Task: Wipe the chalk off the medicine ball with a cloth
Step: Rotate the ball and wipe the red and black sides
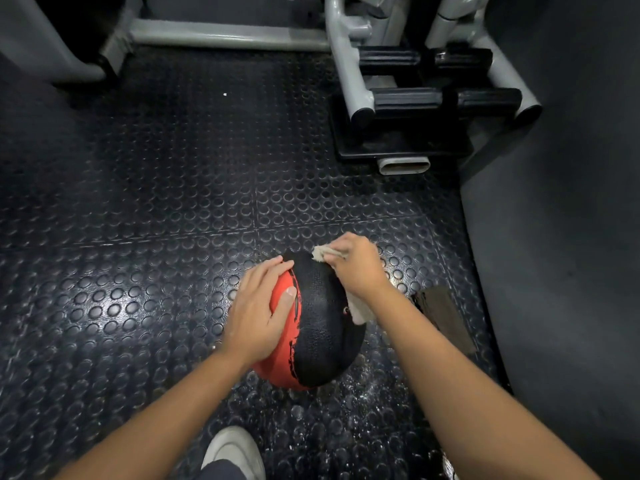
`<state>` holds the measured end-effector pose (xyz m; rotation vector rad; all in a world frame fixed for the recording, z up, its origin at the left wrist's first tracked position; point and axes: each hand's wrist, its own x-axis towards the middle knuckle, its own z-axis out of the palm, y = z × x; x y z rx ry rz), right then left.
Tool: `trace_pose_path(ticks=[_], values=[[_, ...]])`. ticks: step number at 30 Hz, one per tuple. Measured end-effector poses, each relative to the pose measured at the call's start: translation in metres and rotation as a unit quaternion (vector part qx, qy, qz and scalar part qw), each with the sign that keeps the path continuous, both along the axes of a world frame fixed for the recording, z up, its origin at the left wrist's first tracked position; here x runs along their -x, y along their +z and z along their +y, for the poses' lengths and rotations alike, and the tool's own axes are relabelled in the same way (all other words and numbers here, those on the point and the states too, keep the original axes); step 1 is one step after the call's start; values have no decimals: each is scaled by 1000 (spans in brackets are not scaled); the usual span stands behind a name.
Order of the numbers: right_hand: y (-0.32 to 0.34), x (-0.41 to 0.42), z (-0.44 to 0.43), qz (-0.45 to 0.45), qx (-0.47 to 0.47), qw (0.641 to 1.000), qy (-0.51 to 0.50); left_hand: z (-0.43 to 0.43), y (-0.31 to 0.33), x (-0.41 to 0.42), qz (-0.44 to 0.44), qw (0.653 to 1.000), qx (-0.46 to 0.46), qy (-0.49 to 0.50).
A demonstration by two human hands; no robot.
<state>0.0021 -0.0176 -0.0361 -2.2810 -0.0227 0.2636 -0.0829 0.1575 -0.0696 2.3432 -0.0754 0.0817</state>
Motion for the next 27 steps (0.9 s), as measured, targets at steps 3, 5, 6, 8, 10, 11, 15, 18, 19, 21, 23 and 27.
trace_pose_path(ticks=[3, 5, 6, 8, 10, 11, 15, 18, 19, 21, 23, 27], values=[[1, 13, -2, -1, -33, 999, -22, 2, 2, -4, 12, 1000, 6, 17], [1, 39, -9, -23, -73, 995, -62, 2, 4, -7, 19, 1000, 14, 19], [-2, 55, -12, -39, -84, 992, -81, 2, 5, -9, 21, 999, 17, 19], [-16, 86, -15, -72, -90, 986, -119, 2, 5, -10, 26, 999, 25, 18], [-32, 116, -13, -87, -100, 980, -147, 3, 5, -13, 33, 999, 32, 22], [-37, 131, -10, -87, -114, 977, -156, 4, 4, -14, 36, 998, 35, 24], [-49, 173, -1, -124, -58, 981, -136, 12, 3, -22, 60, 996, 52, 35], [-52, 186, 3, -126, -53, 983, -121, 16, 1, -30, 85, 992, 74, 52], [-47, 186, 3, -100, -94, 979, -149, 19, 1, -34, 92, 991, 80, 56], [-28, 180, 3, -7, -198, 950, -241, 23, 2, -42, 111, 987, 97, 67], [-14, 167, -1, 66, -275, 899, -335, 25, 5, -50, 137, 980, 116, 85], [-14, 136, -13, 168, -258, 891, -334, 13, 12, -54, 156, 972, 110, 140]])
